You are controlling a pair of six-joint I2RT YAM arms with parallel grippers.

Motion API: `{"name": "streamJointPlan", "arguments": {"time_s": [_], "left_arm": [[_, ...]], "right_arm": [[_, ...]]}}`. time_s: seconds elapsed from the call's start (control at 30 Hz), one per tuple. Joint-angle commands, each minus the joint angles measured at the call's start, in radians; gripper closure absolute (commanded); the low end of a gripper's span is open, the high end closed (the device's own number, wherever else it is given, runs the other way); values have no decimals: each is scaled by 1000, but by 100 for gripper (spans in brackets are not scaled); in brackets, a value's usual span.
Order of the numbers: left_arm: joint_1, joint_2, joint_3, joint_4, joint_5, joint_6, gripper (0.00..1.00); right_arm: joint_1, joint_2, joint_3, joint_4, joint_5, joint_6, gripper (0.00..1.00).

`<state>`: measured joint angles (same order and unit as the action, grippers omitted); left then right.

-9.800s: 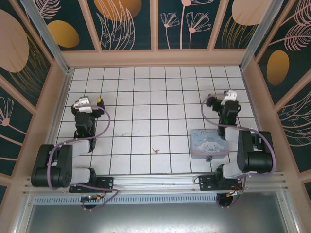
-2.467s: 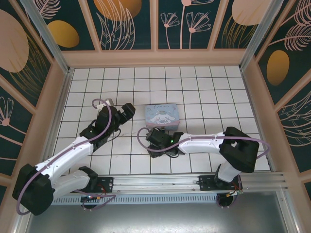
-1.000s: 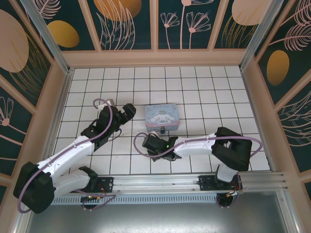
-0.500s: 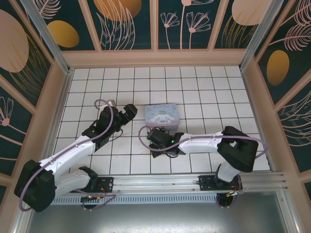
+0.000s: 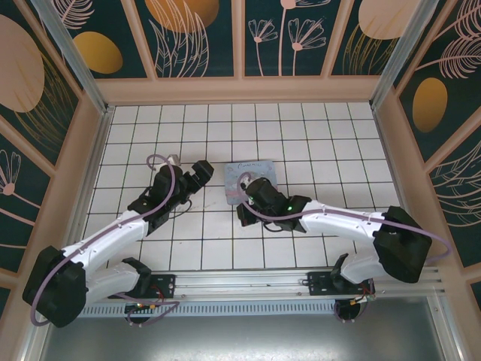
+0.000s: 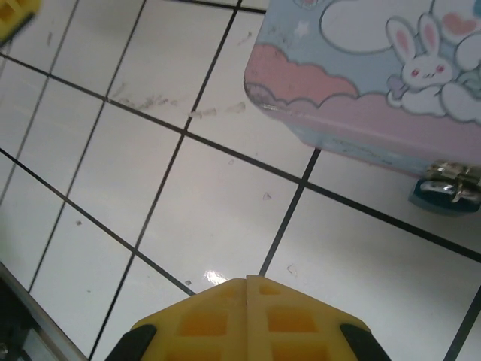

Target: Unlock the padlock with the key

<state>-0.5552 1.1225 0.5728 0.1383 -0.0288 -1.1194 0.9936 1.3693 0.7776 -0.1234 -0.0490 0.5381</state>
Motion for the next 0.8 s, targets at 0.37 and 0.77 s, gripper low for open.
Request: {"name": "streamJointPlan", "arguments": {"time_s": [0.37,0.77], "left_arm": [[6,45,-5,47,73,-36,1],[6,52,-1,59,121,-3,1]], "right_arm": [[-6,93,-77,30,-32,34,100],[9,108,-54,17,52,63,38]]}}
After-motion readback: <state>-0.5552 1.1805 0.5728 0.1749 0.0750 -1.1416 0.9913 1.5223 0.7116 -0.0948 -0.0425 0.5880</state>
